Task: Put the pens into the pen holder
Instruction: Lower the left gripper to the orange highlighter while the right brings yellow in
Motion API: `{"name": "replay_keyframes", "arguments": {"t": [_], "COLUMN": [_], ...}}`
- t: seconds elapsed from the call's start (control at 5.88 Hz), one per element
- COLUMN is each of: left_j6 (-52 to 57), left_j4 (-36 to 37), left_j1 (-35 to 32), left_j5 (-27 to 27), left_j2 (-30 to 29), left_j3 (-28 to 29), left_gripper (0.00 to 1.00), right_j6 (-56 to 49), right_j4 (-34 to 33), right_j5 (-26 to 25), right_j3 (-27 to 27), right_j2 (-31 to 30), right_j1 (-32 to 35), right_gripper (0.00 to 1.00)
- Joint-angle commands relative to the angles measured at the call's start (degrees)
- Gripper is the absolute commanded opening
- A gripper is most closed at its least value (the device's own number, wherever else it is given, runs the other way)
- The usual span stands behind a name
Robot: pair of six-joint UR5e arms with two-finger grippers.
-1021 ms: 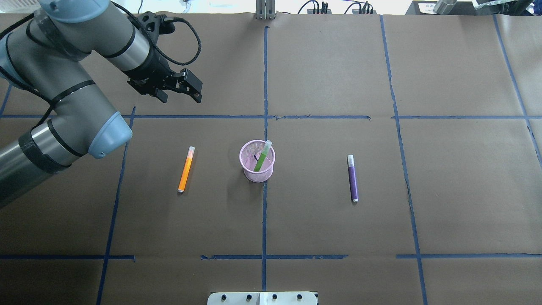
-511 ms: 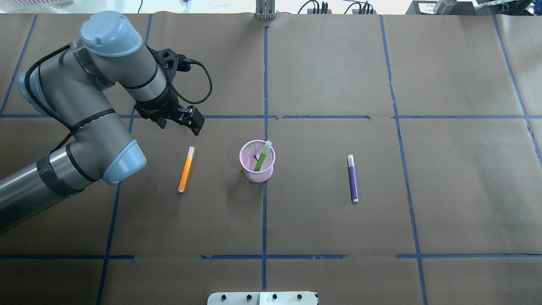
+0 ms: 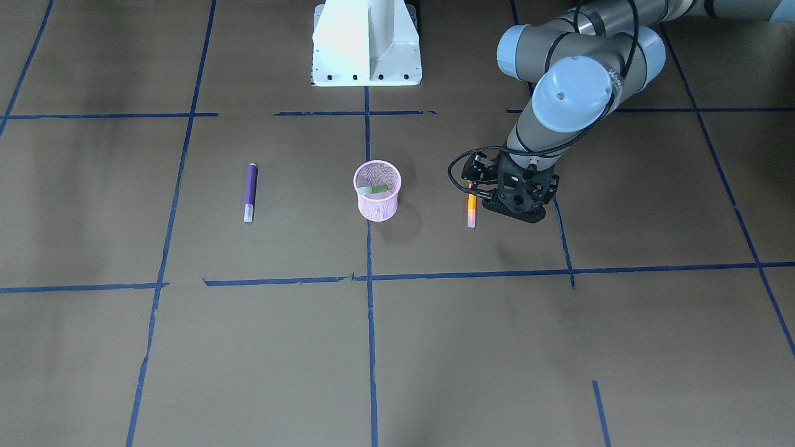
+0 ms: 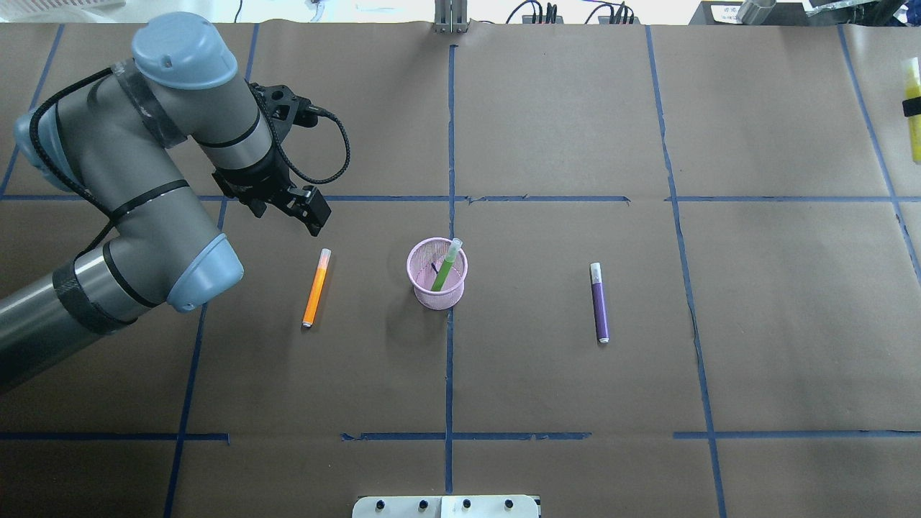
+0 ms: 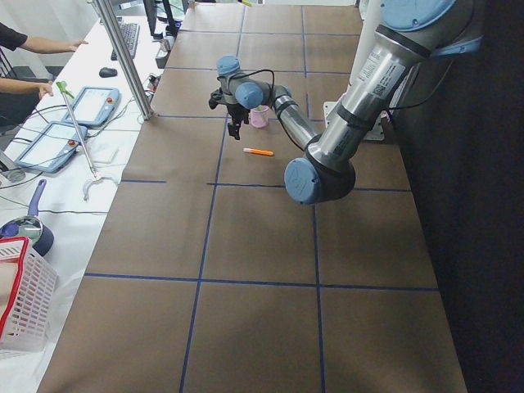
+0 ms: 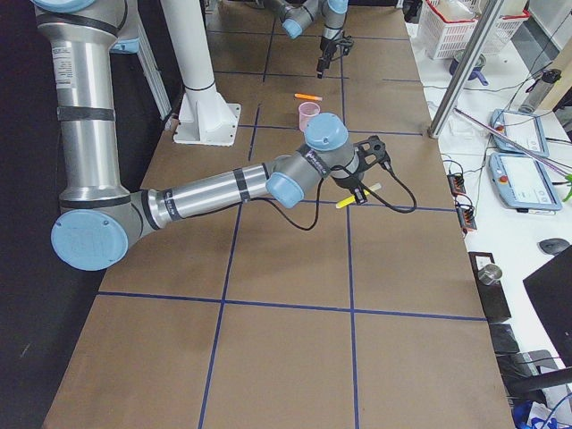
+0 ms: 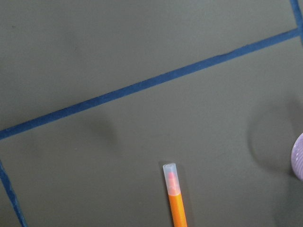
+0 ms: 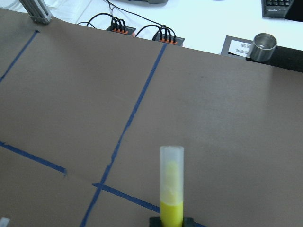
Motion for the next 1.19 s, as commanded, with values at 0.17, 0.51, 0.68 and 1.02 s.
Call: {"name": "replay_keyframes", "arguments": {"t": [0.17,0.51,0.68,1.02], "left_j6": [-1.91,-2.00,-2.17,-5.75], "left_j4": [-1.85,-7.73,-8.27,-11.68], "left_j1": [4.36,4.37,4.45,5.41], "left_j5": [3.28,3.28,3.20,3.20], "left_j2": [0.15,0.24,0.15,0.24], "left_j3": [2.81,7.12,7.92,9.33], "left_gripper": [1.00,1.00,1.00,1.00], "right_j6": [16.08,18.93,19.98,21.21], "right_j4": [-0.08,-0.17,-0.17,-1.48], "right_j5": [-8.01,-17.15,-20.93,-29.20], "right_j3": [5.11,5.04,5.21,5.30], "right_j2": [9.62,16.14,18.60,22.56], "right_j1": [-14.78,-23.86,-27.20,-34.85], "right_gripper": [0.01,0.01,0.01,0.01]}}
